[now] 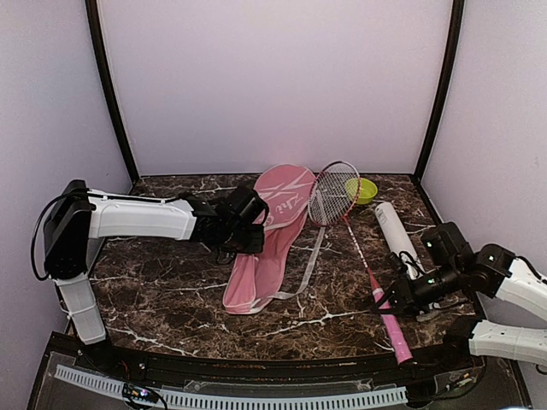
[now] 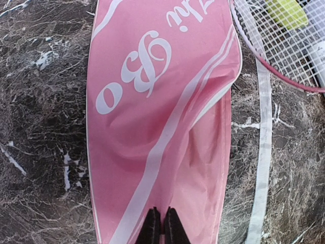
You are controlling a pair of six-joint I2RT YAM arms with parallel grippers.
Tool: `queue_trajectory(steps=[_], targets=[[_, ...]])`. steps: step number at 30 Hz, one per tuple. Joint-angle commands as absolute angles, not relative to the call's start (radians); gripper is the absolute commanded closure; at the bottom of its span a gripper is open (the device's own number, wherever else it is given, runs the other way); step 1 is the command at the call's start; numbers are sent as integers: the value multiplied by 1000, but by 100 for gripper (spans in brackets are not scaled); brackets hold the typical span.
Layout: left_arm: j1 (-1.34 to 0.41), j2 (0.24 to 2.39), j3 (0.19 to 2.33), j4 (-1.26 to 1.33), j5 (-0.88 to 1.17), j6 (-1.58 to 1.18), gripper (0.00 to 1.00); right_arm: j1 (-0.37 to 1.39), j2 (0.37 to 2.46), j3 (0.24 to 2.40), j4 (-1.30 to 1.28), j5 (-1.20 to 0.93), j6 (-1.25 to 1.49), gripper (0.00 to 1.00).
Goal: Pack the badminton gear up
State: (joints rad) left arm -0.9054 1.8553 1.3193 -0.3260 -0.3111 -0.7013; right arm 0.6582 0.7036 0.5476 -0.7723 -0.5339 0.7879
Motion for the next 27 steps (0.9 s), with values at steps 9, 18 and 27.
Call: queue_trajectory(steps=[9,18,27], targets=[[-840,1710,1213,-23,-319,-696,100,655,605,526,-799,-862,917,100],[-839,1649,1131,77,-310,-636,100,655,558,515,-633,-1048,1137,100],[-839,1626,1096,127,-289,-563,100,655,523,482,-440,-1066,1336,100]])
